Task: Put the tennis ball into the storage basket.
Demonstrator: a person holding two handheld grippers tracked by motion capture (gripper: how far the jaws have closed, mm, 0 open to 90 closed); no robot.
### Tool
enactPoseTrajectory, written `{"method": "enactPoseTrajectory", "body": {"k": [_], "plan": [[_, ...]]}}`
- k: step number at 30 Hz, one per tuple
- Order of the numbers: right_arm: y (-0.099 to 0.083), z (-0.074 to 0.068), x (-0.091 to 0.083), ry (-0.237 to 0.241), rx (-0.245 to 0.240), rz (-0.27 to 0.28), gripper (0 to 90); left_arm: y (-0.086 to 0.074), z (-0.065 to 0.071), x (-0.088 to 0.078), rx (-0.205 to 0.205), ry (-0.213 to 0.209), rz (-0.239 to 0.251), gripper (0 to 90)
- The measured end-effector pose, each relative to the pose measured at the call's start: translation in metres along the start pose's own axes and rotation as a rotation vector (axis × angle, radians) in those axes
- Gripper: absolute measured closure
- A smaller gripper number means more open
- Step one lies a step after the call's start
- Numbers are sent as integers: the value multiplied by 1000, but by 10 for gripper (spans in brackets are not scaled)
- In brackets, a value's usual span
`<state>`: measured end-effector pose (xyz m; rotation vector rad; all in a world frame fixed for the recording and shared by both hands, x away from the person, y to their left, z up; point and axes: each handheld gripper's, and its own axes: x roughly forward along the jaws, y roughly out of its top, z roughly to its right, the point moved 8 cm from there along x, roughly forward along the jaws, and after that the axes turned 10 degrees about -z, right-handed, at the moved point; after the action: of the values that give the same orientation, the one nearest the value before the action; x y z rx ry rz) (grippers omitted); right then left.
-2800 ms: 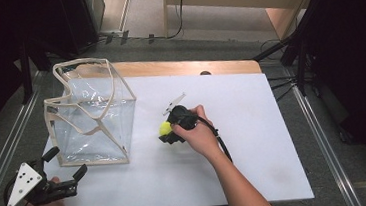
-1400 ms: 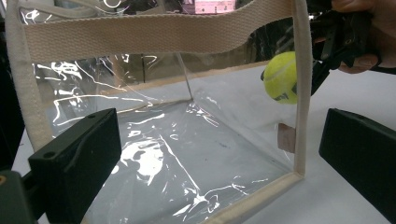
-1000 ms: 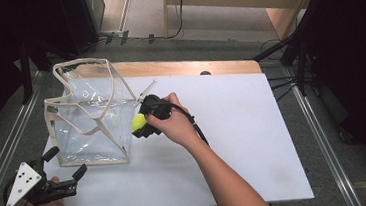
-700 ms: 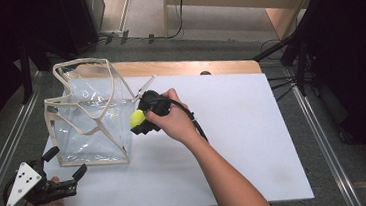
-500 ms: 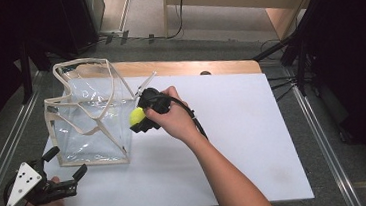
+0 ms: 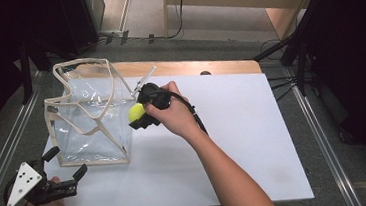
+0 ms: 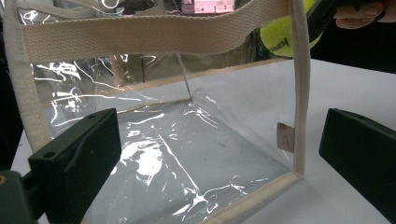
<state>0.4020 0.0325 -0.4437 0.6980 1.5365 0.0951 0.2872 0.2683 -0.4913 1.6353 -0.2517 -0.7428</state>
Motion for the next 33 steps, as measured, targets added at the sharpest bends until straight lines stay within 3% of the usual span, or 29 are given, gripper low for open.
{"method": "enactPoseTrajectory", "body": {"k": [24,33], "plan": [[24,-2,-21,-17,-35,12,238,0,0,0,4,-2,-1,0],[32,-4,-27,0,-51,18,238,0,0,0,4,-2,-2,0]]}}
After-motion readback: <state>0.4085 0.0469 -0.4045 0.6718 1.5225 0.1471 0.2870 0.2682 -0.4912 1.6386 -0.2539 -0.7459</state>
